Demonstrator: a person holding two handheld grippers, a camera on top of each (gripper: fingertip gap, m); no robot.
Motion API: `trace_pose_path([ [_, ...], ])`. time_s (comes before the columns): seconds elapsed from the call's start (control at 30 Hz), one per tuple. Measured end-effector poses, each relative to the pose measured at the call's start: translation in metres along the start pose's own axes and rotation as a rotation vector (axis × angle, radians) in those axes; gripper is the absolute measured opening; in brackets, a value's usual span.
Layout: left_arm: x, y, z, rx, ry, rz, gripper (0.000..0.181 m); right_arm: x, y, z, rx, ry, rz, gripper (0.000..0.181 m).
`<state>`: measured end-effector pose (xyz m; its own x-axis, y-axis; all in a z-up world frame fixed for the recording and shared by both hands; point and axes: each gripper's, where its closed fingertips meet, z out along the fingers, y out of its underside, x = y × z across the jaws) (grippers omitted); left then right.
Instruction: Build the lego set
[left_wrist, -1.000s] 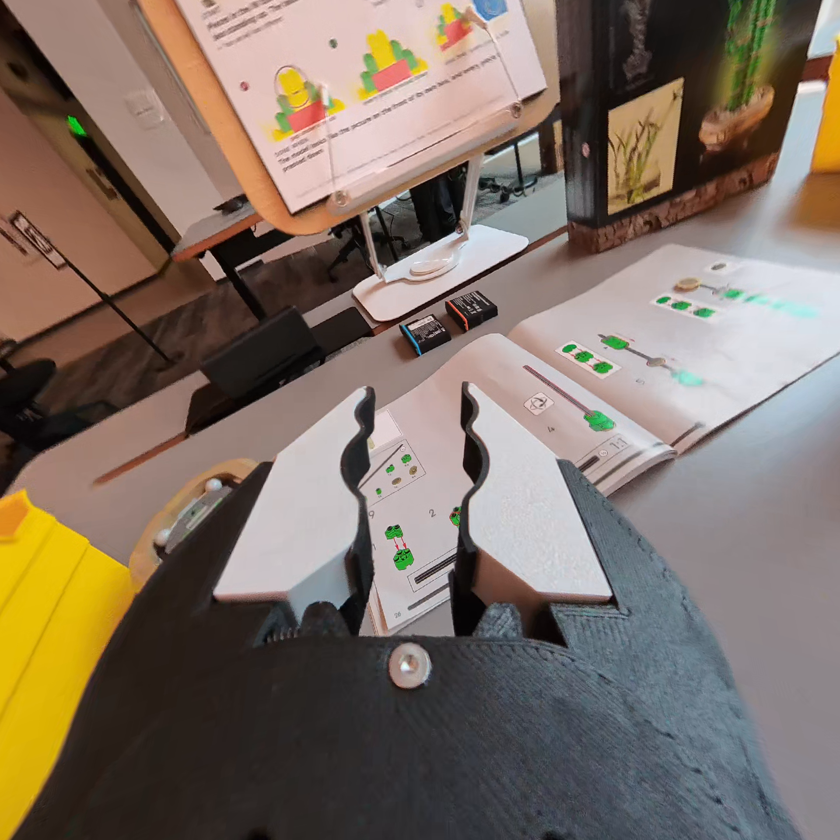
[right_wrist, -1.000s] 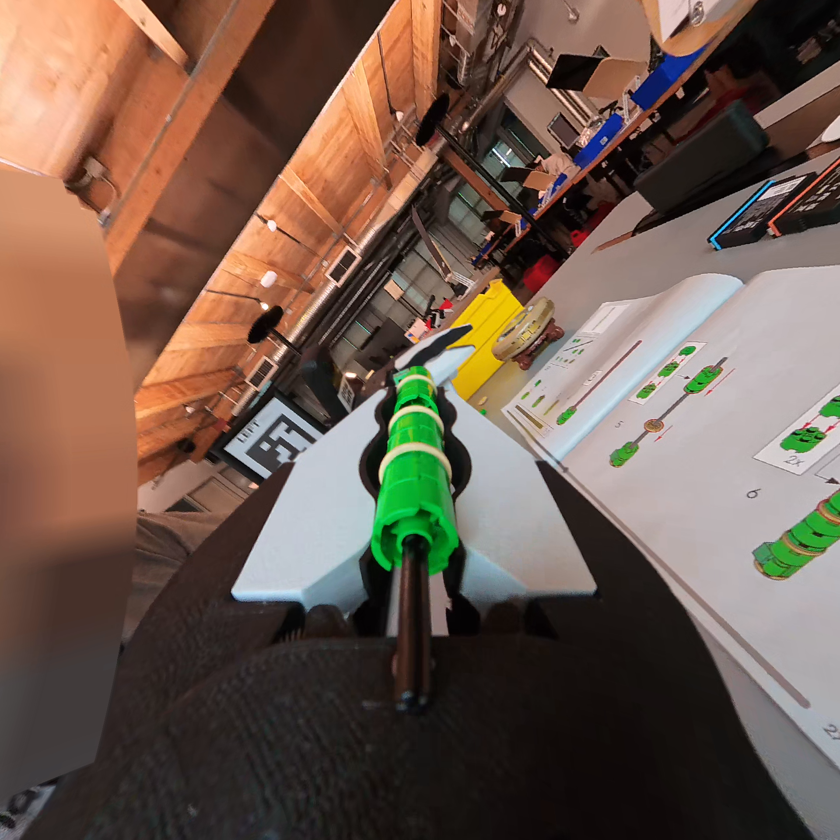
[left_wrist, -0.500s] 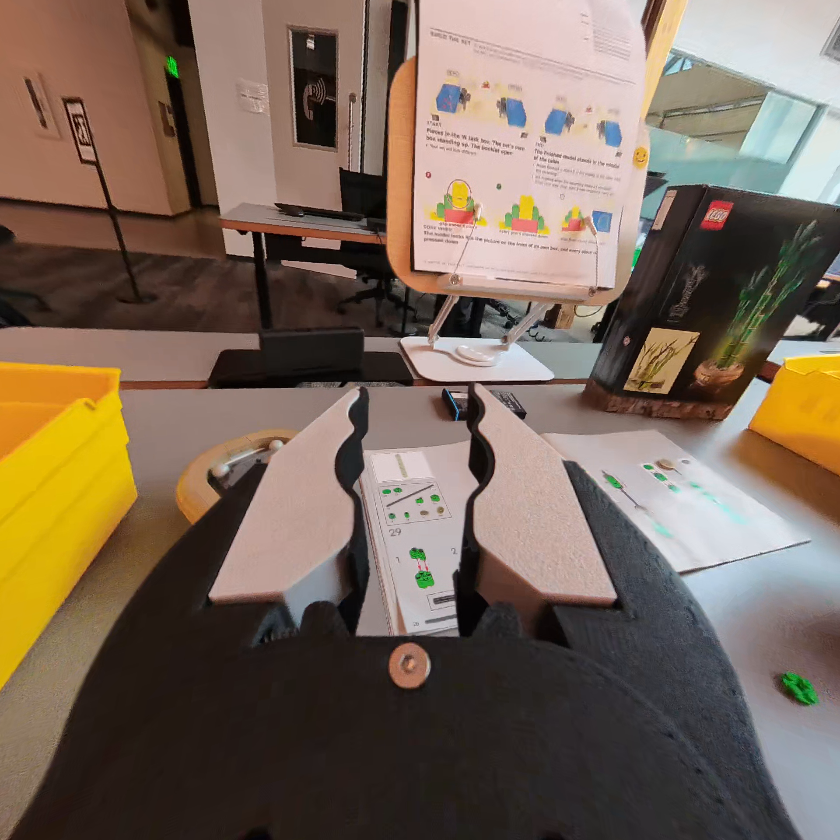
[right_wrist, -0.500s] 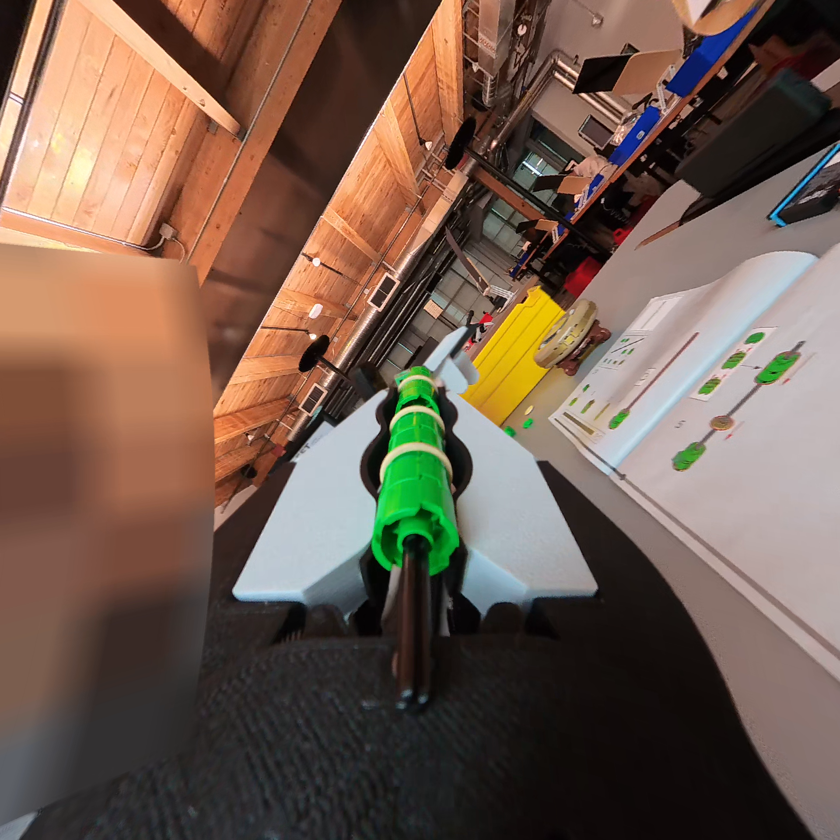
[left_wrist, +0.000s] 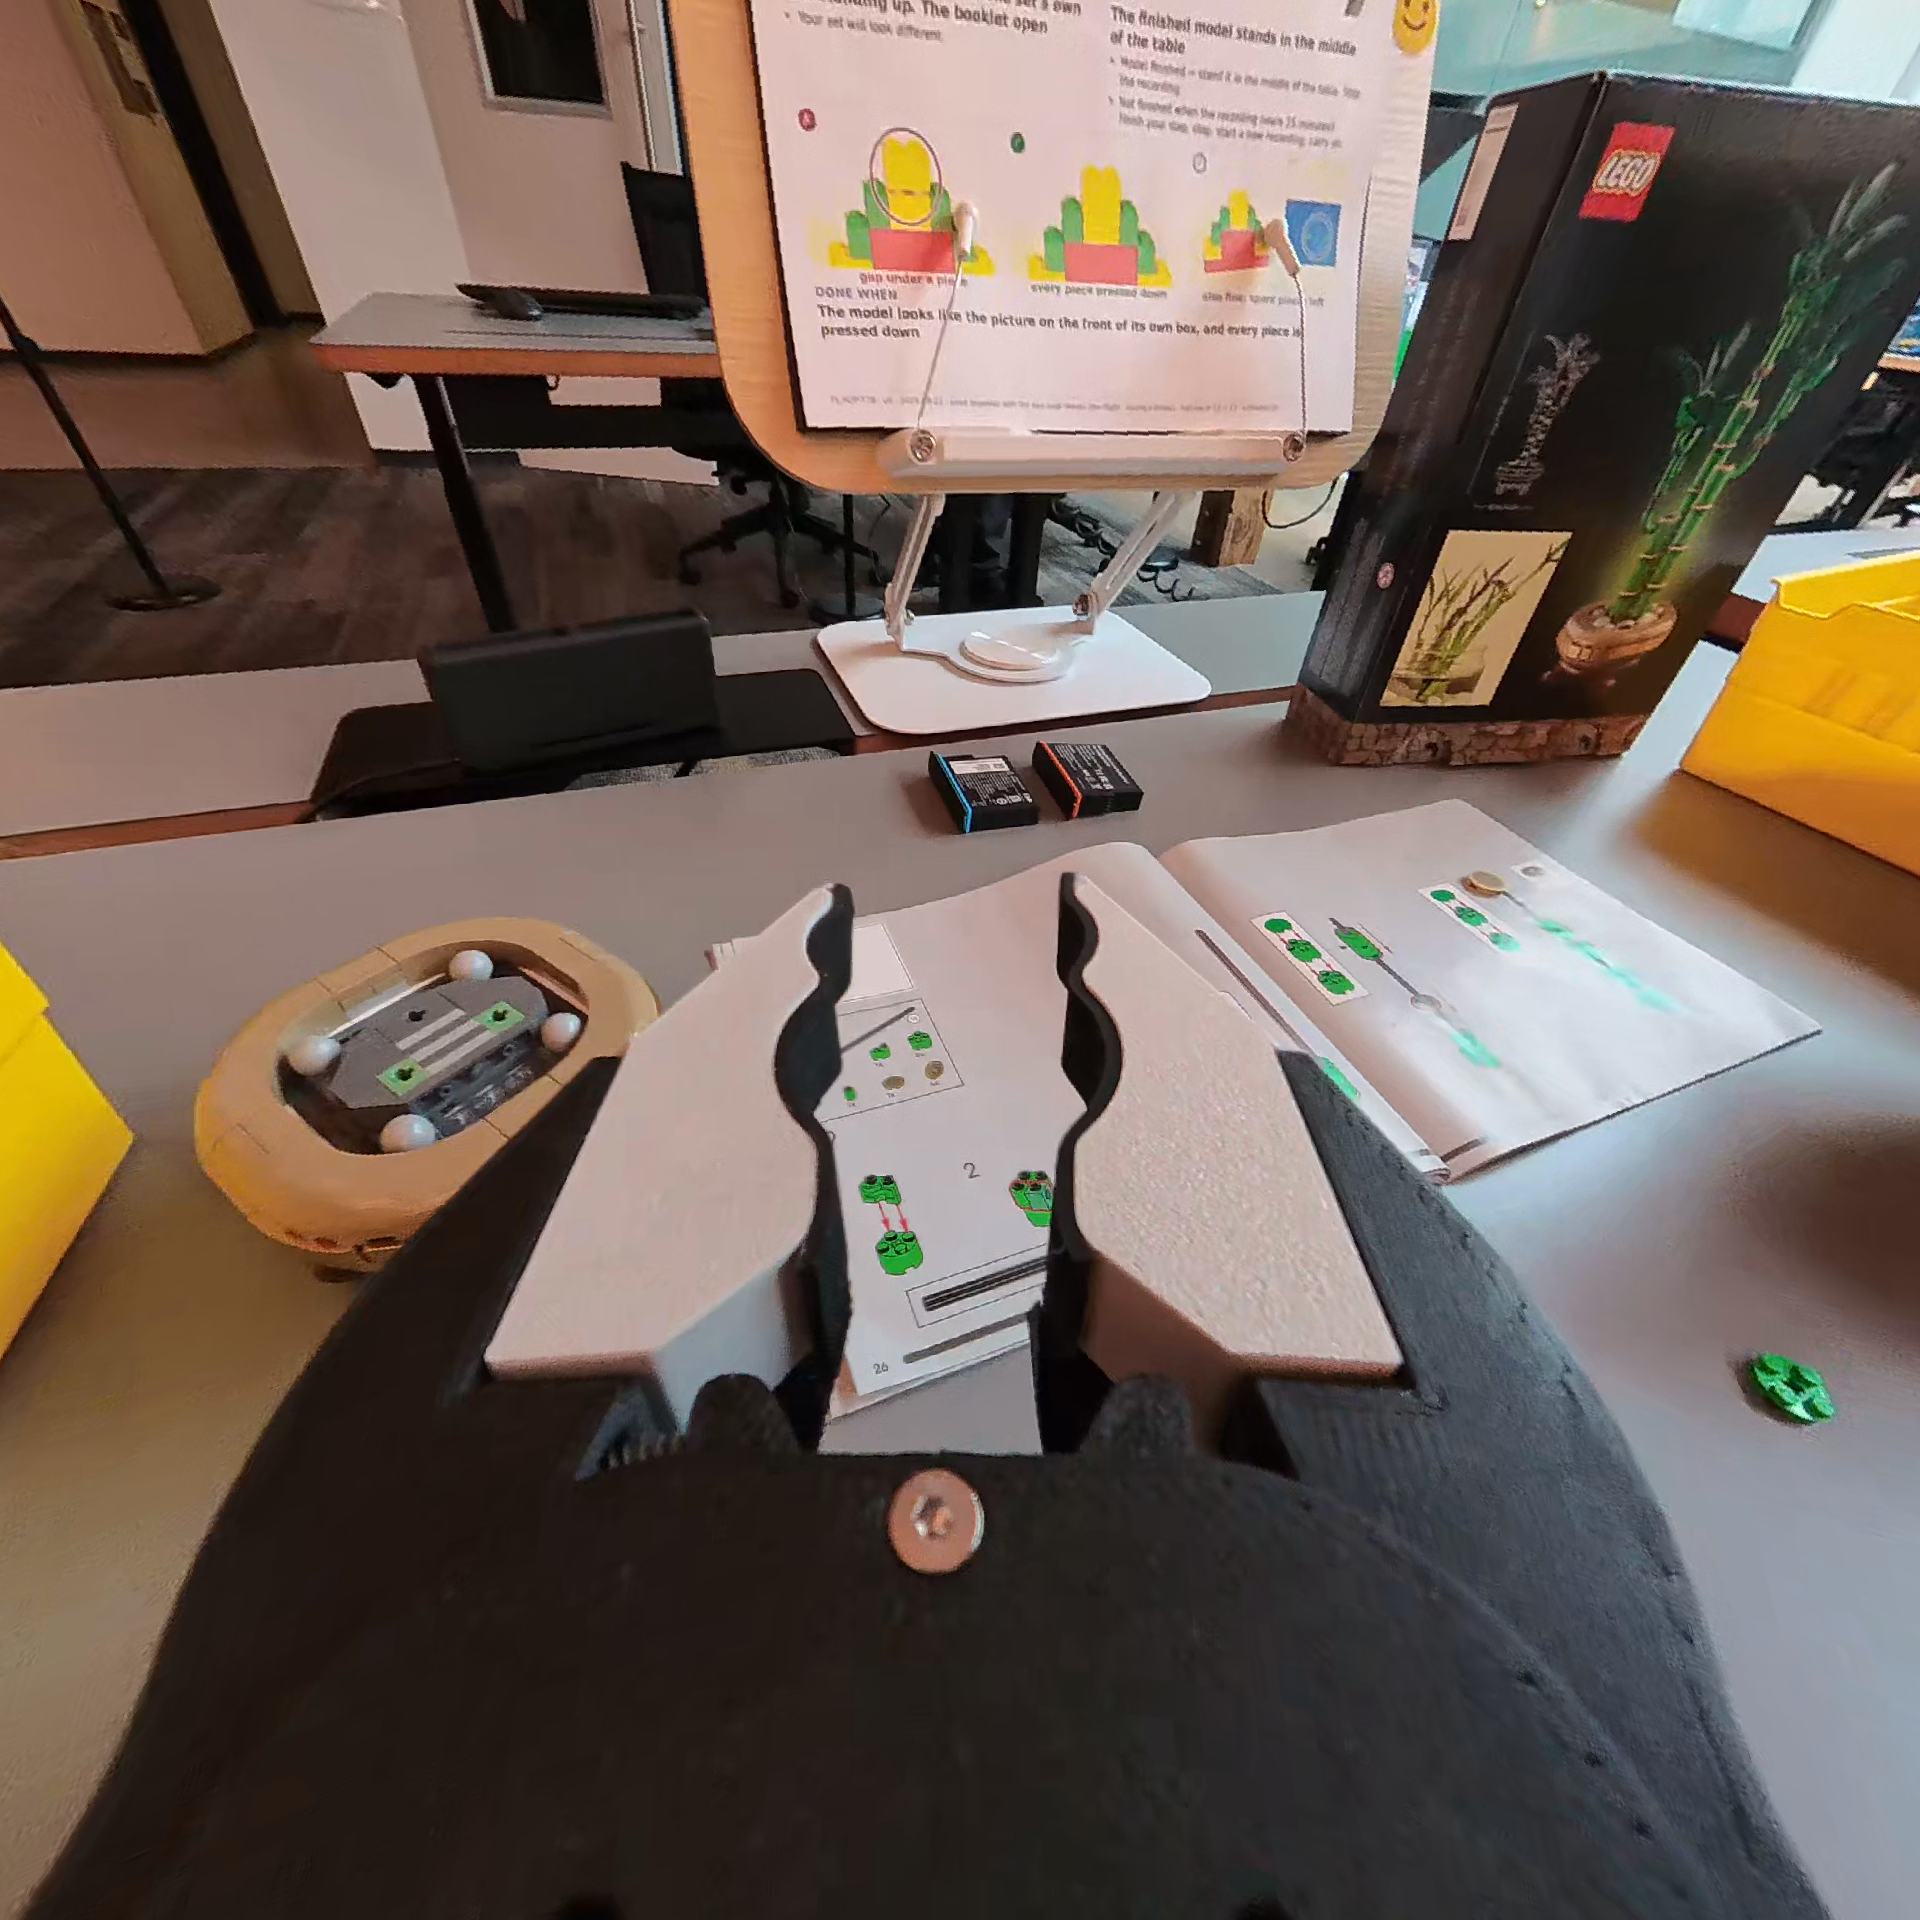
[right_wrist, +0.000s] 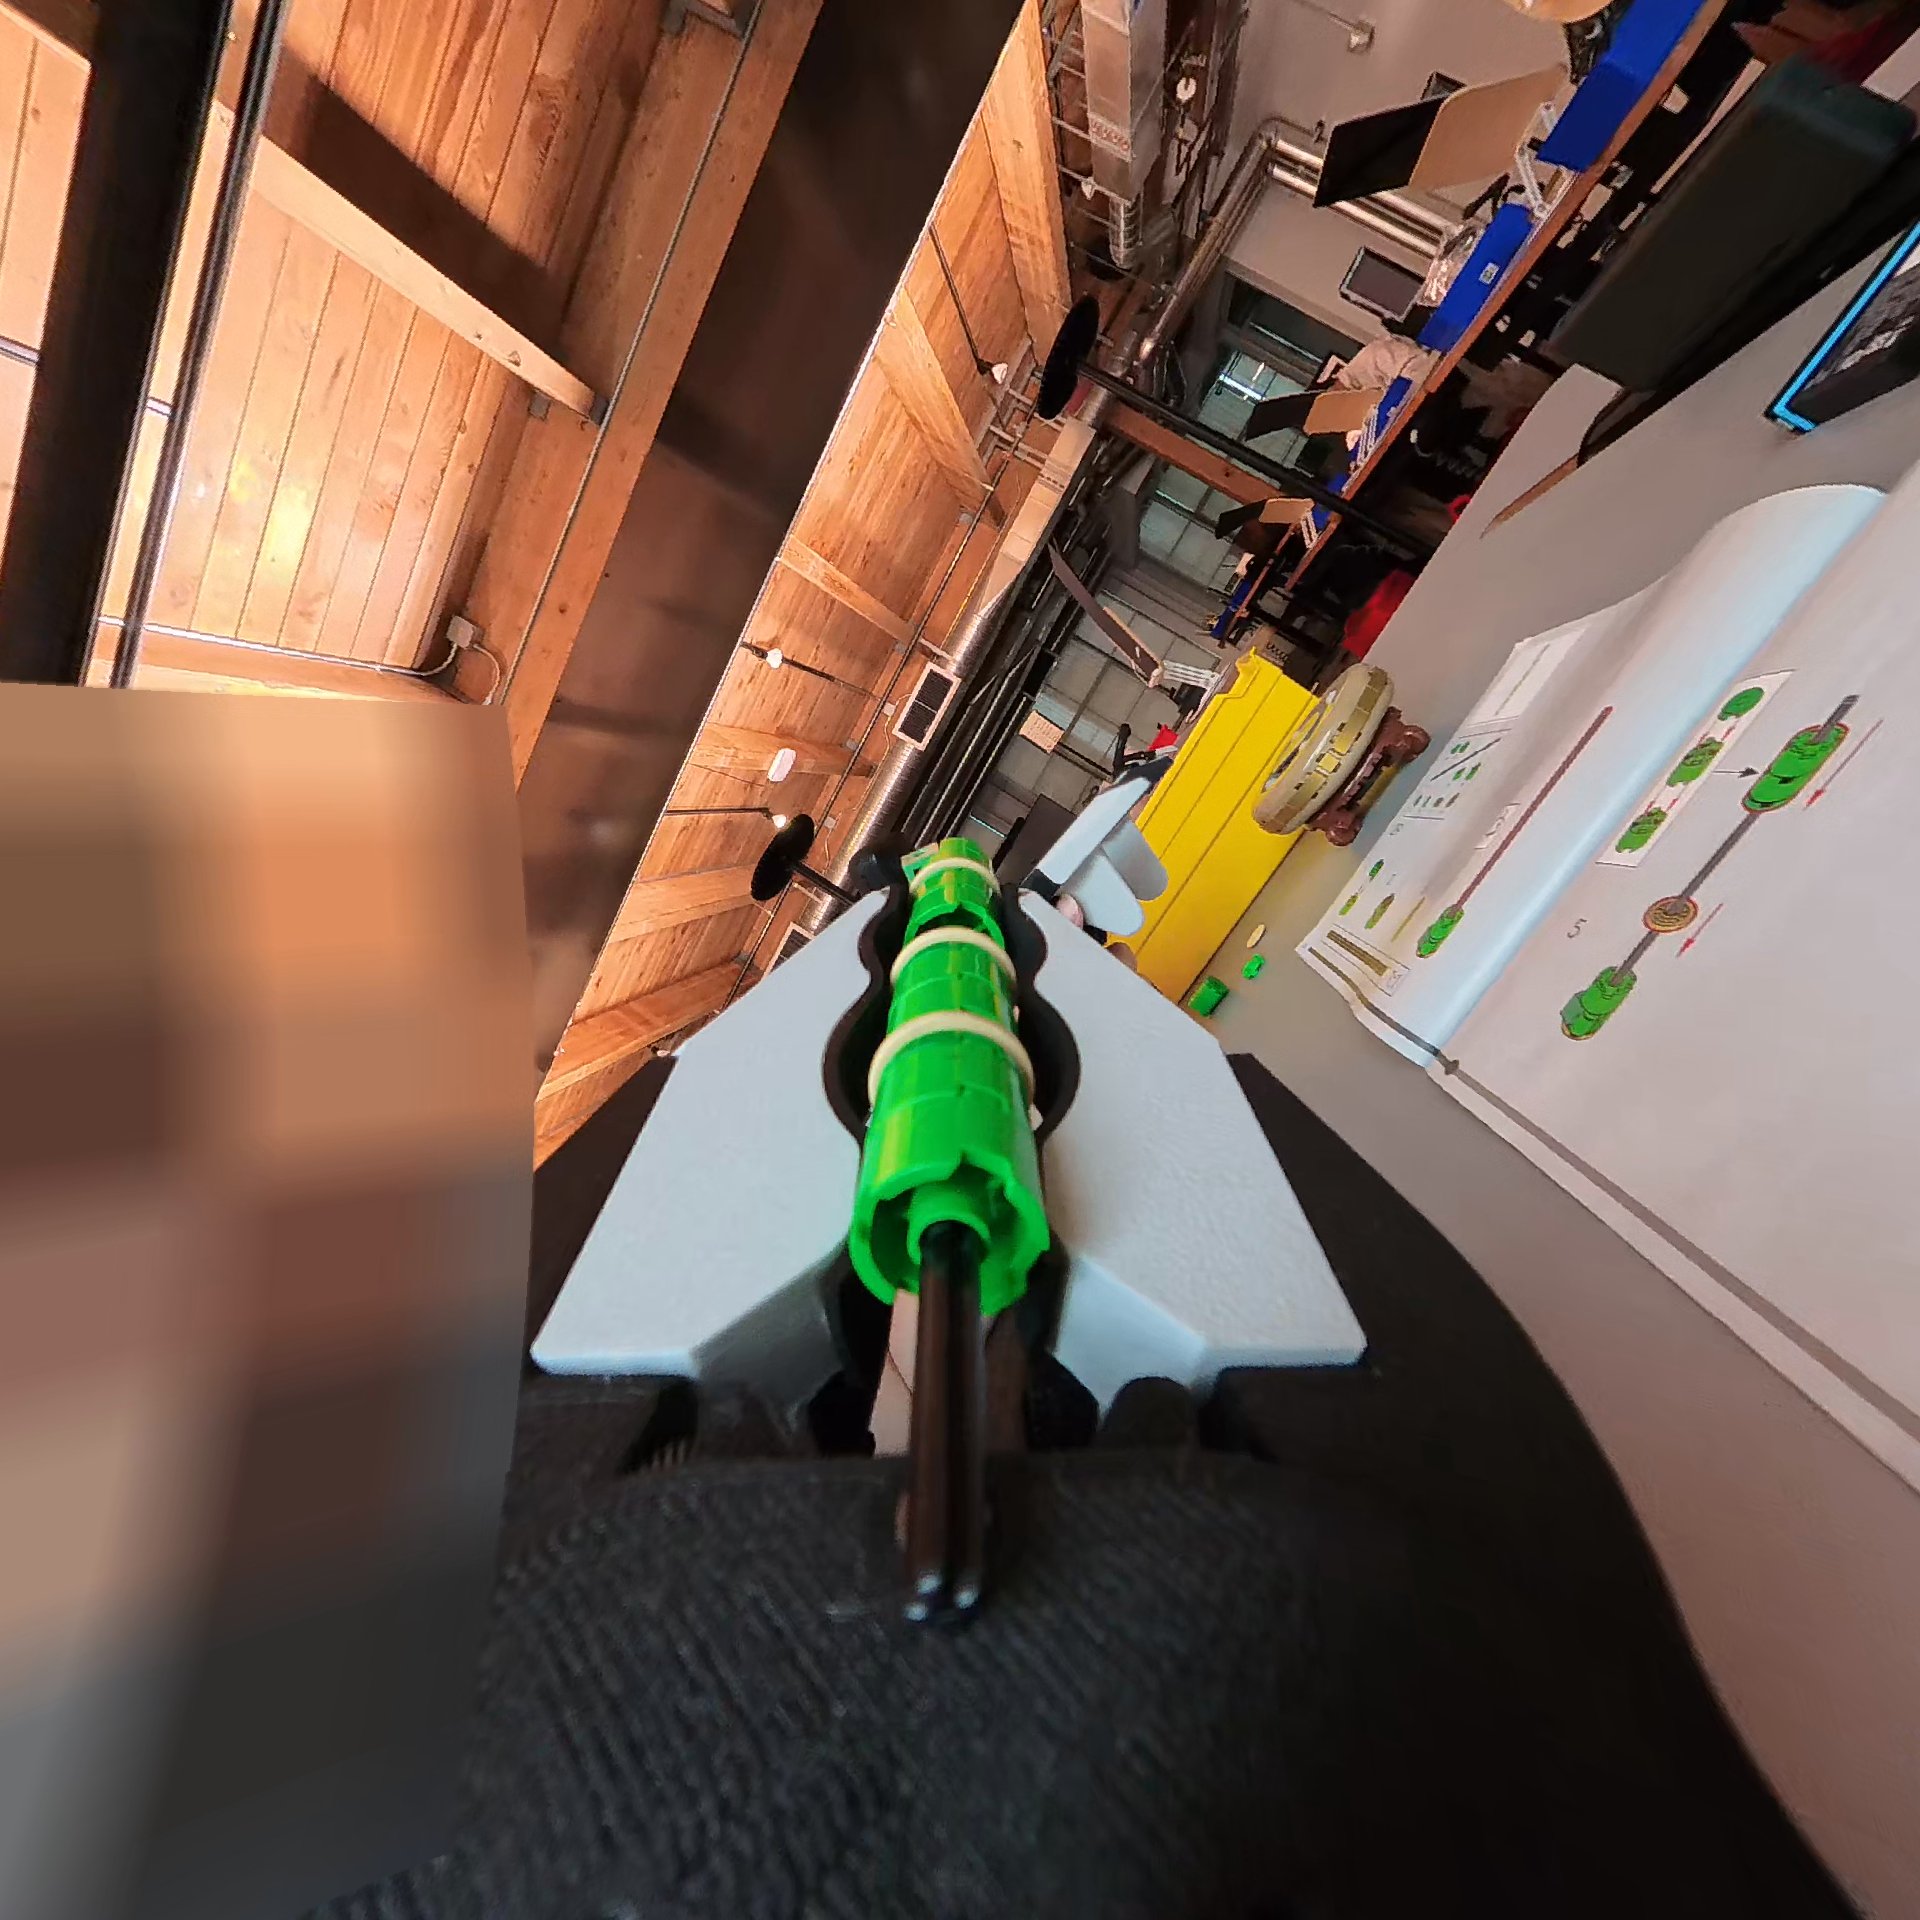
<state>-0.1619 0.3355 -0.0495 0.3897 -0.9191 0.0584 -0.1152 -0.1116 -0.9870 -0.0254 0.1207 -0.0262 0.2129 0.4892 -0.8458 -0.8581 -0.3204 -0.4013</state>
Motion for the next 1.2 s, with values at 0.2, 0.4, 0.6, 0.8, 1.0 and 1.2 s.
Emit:
trace_pose_path([
  [0.2, 0.008, 0.013, 0.006, -0.068, 0.046, -0.023, 0.039, 0.001, 0.001, 0.001, -0.007, 0.006, -0.005, 0.015],
  [0.4, 0.012, 0.012, 0.007, -0.069, 0.053, 0.010, 0.036, 0.003, 0.002, 0.001, -0.011, 0.017, -0.011, 0.015],
  [0.6, 0.016, 0.013, 0.006, -0.079, 0.055, 0.044, 0.034, 0.006, 0.008, 0.003, -0.047, 0.054, -0.085, 0.015],
  [0.8, 0.024, 0.014, 0.007, -0.086, 0.076, 0.060, 0.034, -0.013, 0.019, 0.011, -0.098, -0.006, -0.295, 0.015],
  [1.0, 0.028, 0.014, 0.007, -0.088, 0.091, 0.062, 0.034, -0.051, 0.025, 0.011, -0.075, -0.193, -0.417, 0.016],
  [1.2, 0.031, 0.014, 0.007, -0.090, 0.101, 0.064, 0.034, -0.070, 0.042, 0.013, -0.092, -0.254, -0.659, 0.016],
])
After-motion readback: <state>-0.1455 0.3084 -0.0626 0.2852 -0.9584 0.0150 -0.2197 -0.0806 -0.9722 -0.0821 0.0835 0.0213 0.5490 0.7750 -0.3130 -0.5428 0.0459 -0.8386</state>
